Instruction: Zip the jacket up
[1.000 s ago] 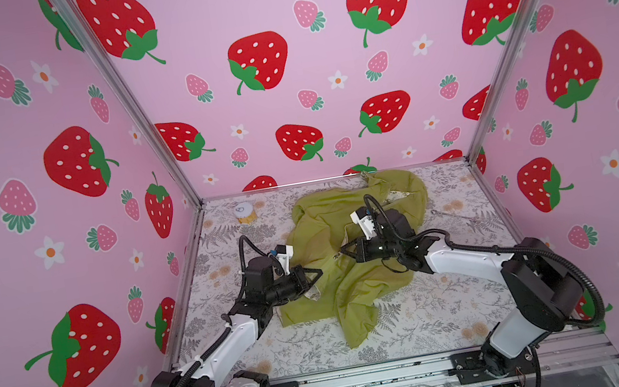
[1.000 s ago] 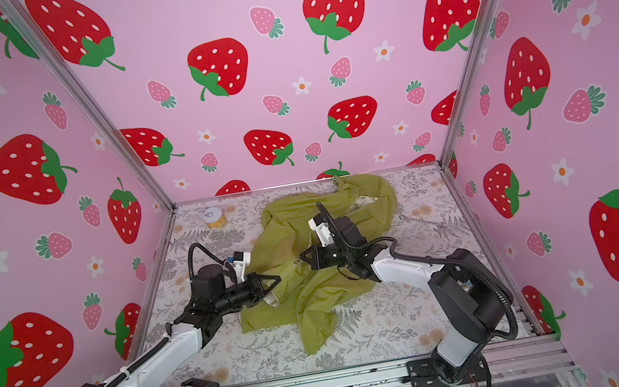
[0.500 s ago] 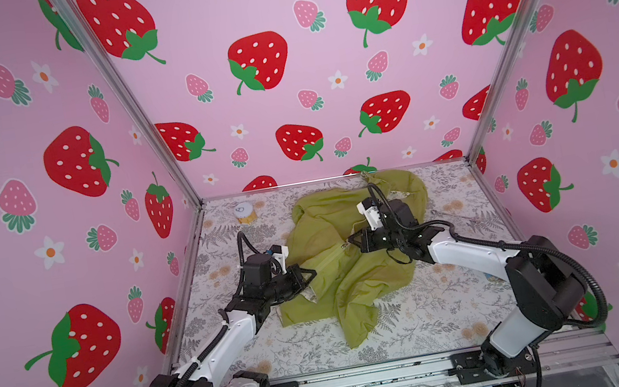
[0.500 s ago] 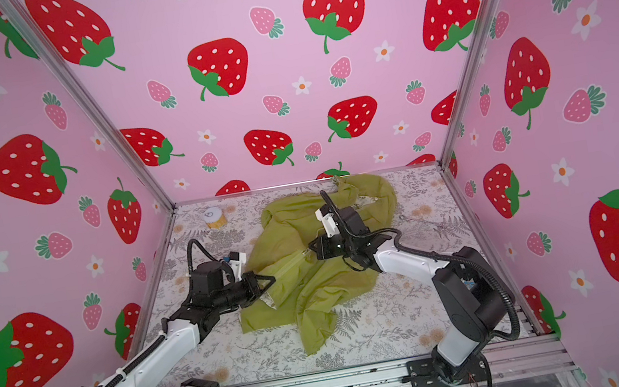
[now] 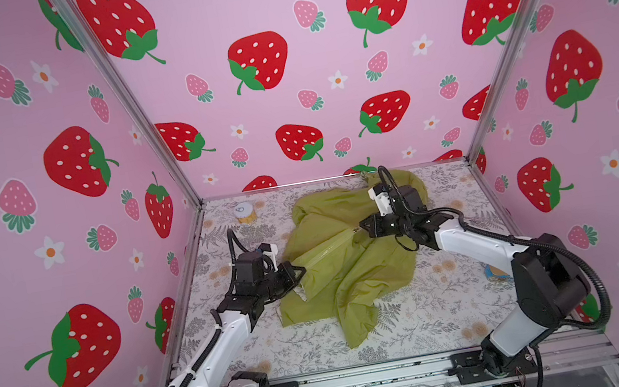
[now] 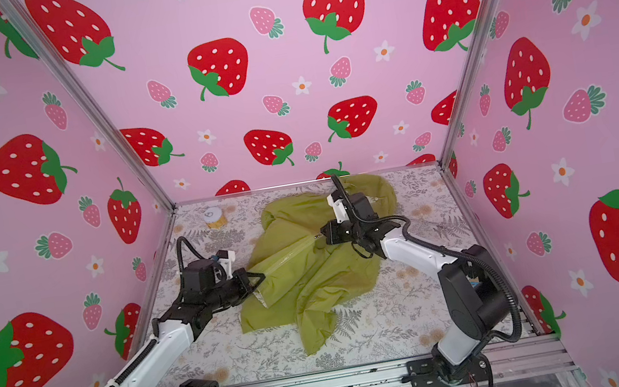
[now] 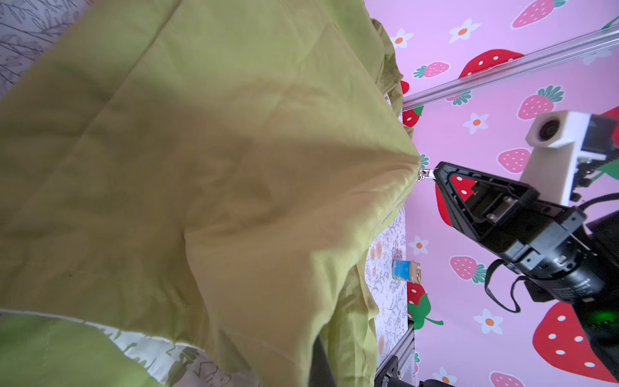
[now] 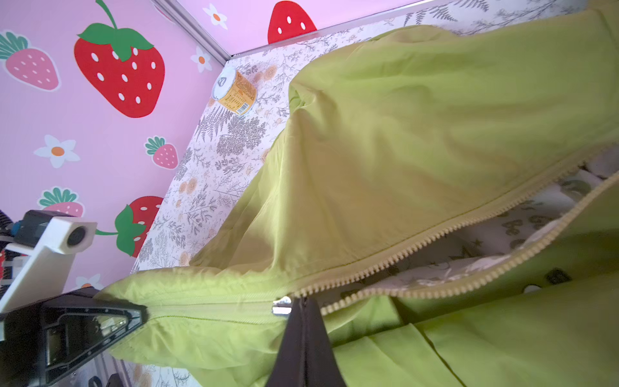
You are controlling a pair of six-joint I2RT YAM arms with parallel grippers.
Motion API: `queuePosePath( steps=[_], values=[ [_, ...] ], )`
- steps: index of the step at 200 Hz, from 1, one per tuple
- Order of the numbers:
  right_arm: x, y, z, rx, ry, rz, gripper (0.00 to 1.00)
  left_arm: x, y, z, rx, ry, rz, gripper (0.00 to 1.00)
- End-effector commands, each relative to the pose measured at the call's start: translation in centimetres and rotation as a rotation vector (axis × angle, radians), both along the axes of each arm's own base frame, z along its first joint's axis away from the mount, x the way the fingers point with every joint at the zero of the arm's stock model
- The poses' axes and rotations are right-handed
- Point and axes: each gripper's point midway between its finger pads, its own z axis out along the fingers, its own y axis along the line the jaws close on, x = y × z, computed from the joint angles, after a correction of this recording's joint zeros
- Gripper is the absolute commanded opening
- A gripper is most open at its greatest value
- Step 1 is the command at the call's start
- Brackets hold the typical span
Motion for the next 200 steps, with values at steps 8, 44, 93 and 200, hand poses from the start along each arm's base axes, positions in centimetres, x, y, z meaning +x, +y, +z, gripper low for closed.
queuePosePath(
  steps=[8,44,93,200],
  values=[
    [2.5,-2.0,1.7,-0.035,-0.062,-0.071,0.00,0.7,1.3,0.7,0.044,-0.006,0.038,0.00],
    [4.3,-3.1,2.4,-0.041,-0.078,-0.118,0.00,1.1,2.1,1.2,0.066,-0.013,0.060,0.00],
    [7.3,-4.8,4.5,-0.057,-0.124,-0.197,0.00,2.7,4.1,2.5,0.094,-0.024,0.125,0.00],
    [13.0,-9.8,8.0,-0.014,-0.174,-0.345,0.00,6.8,8.3,7.9,0.152,-0.096,0.245,0.00]
  ],
)
